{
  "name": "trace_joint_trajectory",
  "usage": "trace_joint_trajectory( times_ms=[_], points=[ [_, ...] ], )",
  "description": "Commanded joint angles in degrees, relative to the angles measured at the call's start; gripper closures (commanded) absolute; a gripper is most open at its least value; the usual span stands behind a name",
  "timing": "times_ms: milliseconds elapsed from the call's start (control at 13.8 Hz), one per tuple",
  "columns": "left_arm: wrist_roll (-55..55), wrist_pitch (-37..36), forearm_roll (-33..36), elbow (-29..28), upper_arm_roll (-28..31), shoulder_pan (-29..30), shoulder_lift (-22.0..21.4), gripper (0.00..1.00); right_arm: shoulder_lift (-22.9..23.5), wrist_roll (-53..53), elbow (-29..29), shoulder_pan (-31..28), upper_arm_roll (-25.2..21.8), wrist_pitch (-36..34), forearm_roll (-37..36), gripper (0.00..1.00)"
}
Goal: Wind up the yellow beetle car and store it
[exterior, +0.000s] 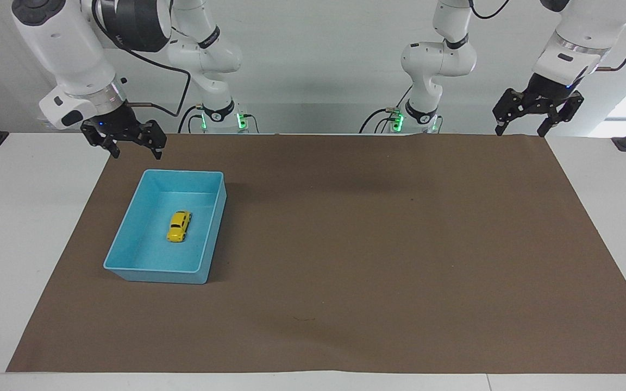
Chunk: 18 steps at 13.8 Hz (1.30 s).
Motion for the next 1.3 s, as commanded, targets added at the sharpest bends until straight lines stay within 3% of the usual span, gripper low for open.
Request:
trace_joint_trajectory(
  times_ms=[0,1228],
  points=[
    [0.0,-0.6,0.4,-0.9,-0.3,0.6,-1.0,0.0,-0.1,0.3,1.1,-0.4,0.3,-1.1,0.5,0.0],
    [0.0,-0.6,0.4,-0.9,-0.3,0.6,-0.9,0.0,-0.2,0.3,0.9,-0.4,0.6,-0.3,1.0,0.0]
  ],
)
